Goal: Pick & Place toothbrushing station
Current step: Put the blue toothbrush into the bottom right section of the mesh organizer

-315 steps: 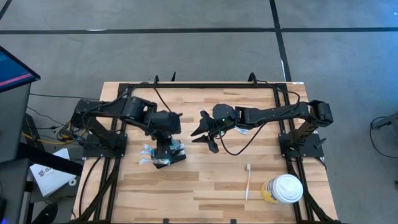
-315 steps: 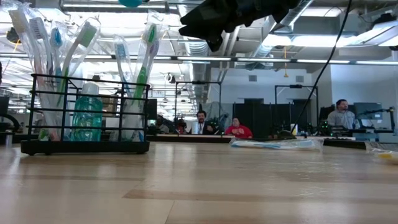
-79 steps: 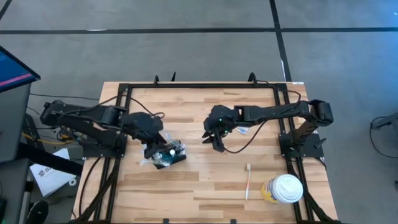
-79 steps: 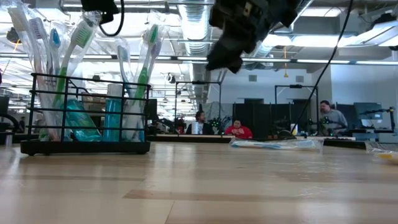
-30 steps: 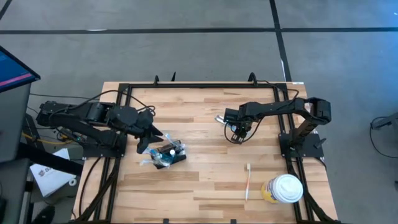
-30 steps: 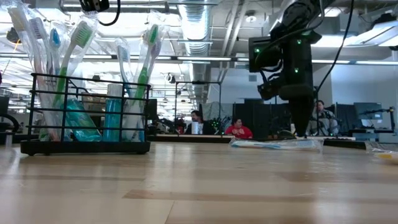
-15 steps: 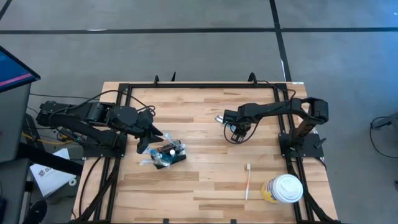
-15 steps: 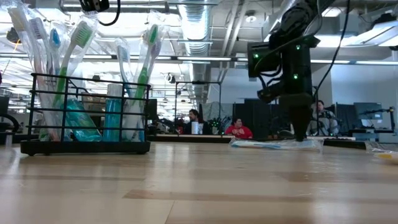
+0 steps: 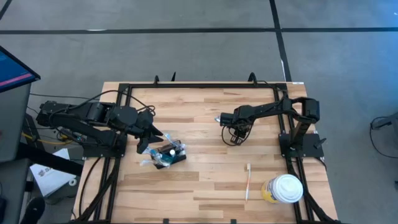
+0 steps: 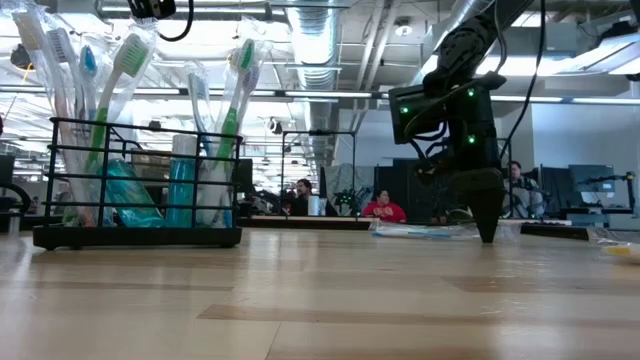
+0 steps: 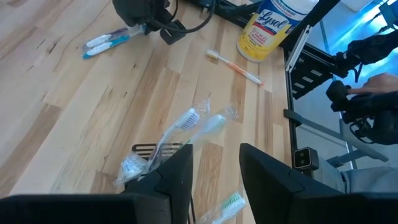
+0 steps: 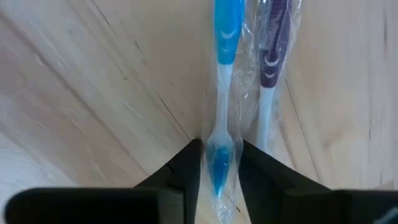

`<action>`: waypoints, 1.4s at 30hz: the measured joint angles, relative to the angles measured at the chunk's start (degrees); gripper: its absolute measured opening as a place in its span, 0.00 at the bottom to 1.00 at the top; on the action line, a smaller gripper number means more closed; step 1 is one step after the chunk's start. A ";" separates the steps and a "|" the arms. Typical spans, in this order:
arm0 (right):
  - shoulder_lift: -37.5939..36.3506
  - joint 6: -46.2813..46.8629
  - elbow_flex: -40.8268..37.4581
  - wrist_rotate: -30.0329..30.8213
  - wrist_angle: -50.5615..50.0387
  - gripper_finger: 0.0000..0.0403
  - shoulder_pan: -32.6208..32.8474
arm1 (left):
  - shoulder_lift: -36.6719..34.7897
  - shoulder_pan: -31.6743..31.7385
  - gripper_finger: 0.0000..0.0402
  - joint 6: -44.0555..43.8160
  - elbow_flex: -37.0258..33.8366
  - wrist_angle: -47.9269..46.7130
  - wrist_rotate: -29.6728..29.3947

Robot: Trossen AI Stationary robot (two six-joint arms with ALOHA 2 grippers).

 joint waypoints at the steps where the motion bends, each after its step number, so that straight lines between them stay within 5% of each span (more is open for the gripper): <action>1: -0.39 0.00 -0.02 0.00 0.00 0.20 0.13 | 0.00 0.00 0.32 0.00 0.00 -0.02 0.01; 7: -3.41 0.00 -0.45 0.01 -0.89 0.06 0.80 | 0.00 0.00 0.32 0.00 0.00 -0.02 0.02; 22: -7.76 -0.05 1.61 0.24 -5.05 0.03 1.83 | 0.00 0.00 0.32 0.02 0.00 0.73 -1.76; 42: -7.82 -0.82 23.82 10.95 -23.27 0.00 10.16 | 3.53 0.00 0.32 4.49 0.00 12.86 -1.99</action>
